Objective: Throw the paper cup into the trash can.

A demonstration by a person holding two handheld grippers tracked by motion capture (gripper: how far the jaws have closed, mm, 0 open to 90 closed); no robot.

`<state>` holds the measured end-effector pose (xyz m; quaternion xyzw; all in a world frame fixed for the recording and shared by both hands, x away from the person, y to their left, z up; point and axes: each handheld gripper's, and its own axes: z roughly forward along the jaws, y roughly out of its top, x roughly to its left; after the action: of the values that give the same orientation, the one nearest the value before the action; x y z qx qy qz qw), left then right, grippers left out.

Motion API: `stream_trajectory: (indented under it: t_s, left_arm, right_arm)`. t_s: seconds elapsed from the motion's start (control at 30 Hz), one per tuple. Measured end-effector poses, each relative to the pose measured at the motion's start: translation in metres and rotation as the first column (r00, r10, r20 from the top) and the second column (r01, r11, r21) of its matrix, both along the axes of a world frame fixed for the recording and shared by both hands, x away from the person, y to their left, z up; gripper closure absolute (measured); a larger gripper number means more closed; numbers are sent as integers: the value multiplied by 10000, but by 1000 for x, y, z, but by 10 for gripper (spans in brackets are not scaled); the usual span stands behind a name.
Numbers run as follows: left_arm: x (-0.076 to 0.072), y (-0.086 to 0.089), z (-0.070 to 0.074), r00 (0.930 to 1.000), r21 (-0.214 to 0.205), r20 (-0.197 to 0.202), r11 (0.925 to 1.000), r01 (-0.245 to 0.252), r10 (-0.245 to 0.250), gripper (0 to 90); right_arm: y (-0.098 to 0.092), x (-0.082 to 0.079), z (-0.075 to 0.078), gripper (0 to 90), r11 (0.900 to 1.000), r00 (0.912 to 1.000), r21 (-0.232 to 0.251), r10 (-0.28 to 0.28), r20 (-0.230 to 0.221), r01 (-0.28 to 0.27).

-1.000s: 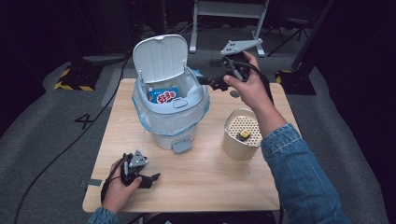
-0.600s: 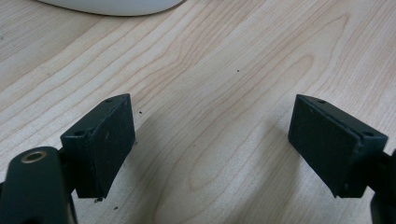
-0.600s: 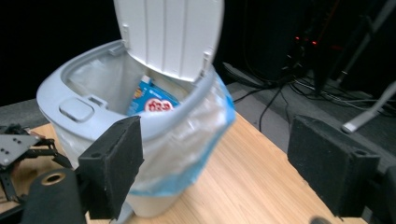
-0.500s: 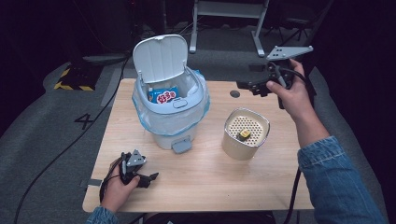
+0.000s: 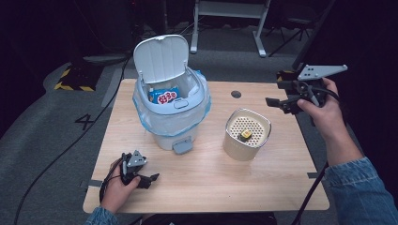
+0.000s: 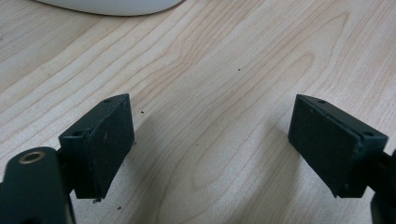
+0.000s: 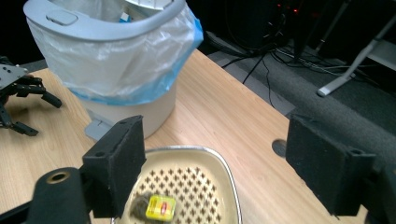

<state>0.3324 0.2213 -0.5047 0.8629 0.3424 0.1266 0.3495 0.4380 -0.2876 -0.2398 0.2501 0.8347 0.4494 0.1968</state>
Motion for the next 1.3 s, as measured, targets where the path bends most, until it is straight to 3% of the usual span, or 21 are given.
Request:
stream_trajectory:
  t_s: [0.23,0.43,0.67,0.77,1.1,1.3]
  left_arm:
    - [0,0,0,10000,-2,0,10000,-2,2,147]
    - [0,0,0,10000,-1,-1,10000,0,0,148]
    - [0,0,0,10000,0,0,10000,0,0,148]
    - [0,0,0,10000,0,0,10000,0,0,148]
    - [0,0,0,10000,2,1,10000,1,-1,148]
    - [0,0,0,10000,3,3,10000,-1,1,148]
  right_arm:
    - [-31,-22,-26,199,9977,9976,197,-651,-224,655]
    - [-51,-45,-55,219,9971,9979,444,-614,-225,624]
    - [-61,-64,-91,220,9950,9960,526,-827,-344,845]
    - [-65,-69,-111,239,9915,9951,884,-936,-304,959]
    - [-75,-71,-169,257,9861,9846,1158,-1027,-1414,1195]
    - [-78,-72,-198,252,9865,9708,412,-1484,-1885,1588]
